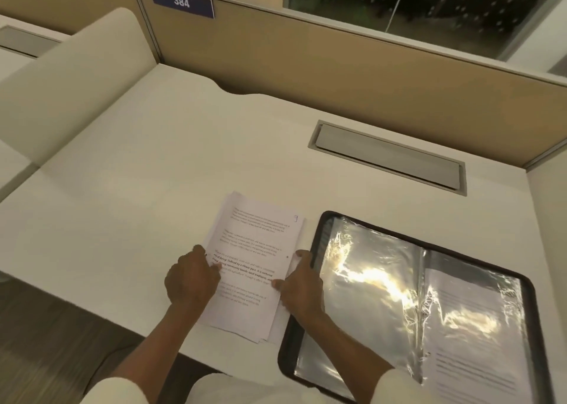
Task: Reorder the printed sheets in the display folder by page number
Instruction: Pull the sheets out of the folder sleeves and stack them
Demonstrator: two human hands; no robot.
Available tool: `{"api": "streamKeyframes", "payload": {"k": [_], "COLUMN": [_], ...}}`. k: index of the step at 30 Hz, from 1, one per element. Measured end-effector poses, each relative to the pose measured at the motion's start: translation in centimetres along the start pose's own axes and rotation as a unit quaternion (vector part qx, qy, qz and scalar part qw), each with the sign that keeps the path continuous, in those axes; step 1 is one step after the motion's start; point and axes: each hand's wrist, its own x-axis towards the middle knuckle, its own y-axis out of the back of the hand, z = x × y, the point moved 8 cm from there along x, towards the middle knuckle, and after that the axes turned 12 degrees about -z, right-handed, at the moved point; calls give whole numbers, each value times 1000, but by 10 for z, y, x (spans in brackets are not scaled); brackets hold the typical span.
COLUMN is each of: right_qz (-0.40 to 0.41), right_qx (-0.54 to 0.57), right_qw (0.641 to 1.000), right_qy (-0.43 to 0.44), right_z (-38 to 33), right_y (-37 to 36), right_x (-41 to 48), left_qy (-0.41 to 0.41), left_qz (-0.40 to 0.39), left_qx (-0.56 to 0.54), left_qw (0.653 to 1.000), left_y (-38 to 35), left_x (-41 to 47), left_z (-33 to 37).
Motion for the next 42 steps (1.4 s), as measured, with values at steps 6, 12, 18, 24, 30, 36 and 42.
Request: {"api": "streamKeyframes", "payload": {"k": [6,12,18,24,30,36,42], "right_qz": [17,143,303,368,348,291,280], "right_qx": [-67,-115,-221,-180,-154,-204,-236], "right_qw": [997,979,926,893,870,876,899], "right_qy": [40,93,31,-187,-312,-325,-238], "right_z": [7,49,129,220,287,312,308], "right_y": [7,55,118,171,201,206,219], "right_x": [-19,-74,-136,-198,-240,-250,-240], "left_qy": [-18,-181,-423,-551,-577,-558,-488], "left_qz": [71,22,-47,-110,-140,-152,-166], "left_qx": [190,171,99,131,136,170,103], "left_qw": [979,968,900,817,793,798,851], "left_y": [-1,-42,-103,-158,-205,-236,-236], "left_x": [-19,-58,-136,-209,-256,-278,-274], "left_z": [36,111,210,280,322,334,336]}}
